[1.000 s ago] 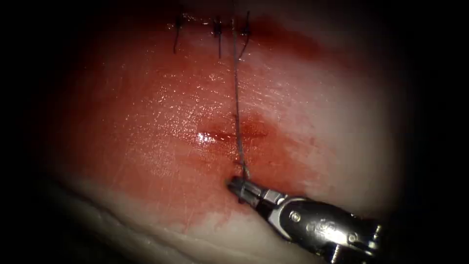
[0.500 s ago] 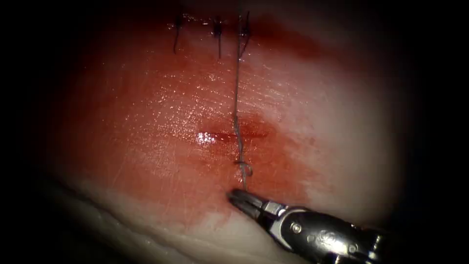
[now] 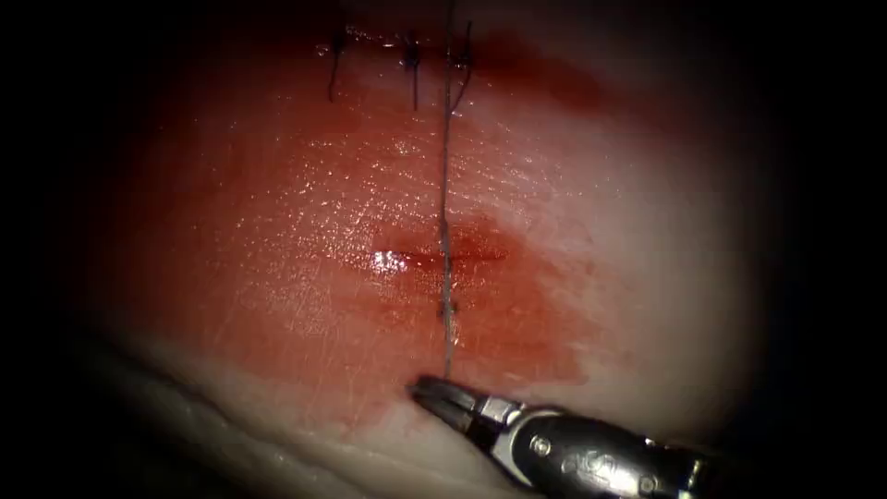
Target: Wound Closure
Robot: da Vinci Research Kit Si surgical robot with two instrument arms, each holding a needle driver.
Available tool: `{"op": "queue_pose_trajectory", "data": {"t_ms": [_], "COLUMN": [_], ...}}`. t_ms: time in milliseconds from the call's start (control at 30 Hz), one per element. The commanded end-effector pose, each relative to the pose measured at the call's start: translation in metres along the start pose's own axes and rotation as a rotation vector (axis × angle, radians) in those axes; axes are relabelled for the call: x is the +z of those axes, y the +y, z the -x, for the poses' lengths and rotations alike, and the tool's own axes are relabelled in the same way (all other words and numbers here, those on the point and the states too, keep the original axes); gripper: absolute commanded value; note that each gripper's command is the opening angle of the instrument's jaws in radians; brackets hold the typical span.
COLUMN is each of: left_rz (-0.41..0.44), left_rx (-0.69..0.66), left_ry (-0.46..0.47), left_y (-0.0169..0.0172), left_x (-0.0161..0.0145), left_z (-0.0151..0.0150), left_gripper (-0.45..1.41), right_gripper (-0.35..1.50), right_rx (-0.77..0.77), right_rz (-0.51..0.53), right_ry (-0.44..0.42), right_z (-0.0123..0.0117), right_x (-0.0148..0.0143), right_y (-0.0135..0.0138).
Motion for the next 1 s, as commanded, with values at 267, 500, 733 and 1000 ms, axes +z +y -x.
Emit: {"op": "queue_pose_trajectory", "data": {"t_ms": [267,500,733,1000], "left_rz": [-0.020,-0.033,-0.045,-0.041], "left_rx": [-0.014,-0.010,-0.008,-0.007], "left_ry": [-0.002,-0.008,-0.011,-0.008], "left_y": [-0.0022,-0.0027,-0.0029,-0.0027], "left_x": [0.0024,0.0033,0.0041,0.0041], "left_z": [-0.0018,-0.0025,-0.0027,-0.0026], "left_gripper": [-0.45,-0.45,-0.45,-0.45], "right_gripper": [-0.35,-0.35,-0.35,-0.35], "right_rx": [0.017,0.028,0.036,0.038], "right_rz": [-0.050,-0.088,-0.145,-0.112], "right_ry": [-0.035,-0.052,-0.063,-0.066], "right_z": [0.0017,0.0022,0.0031,0.0033], "right_x": [0.0008,0.0007,0.0010,0.0012], "right_y": [-0.0026,-0.0042,-0.0057,-0.0055]}}
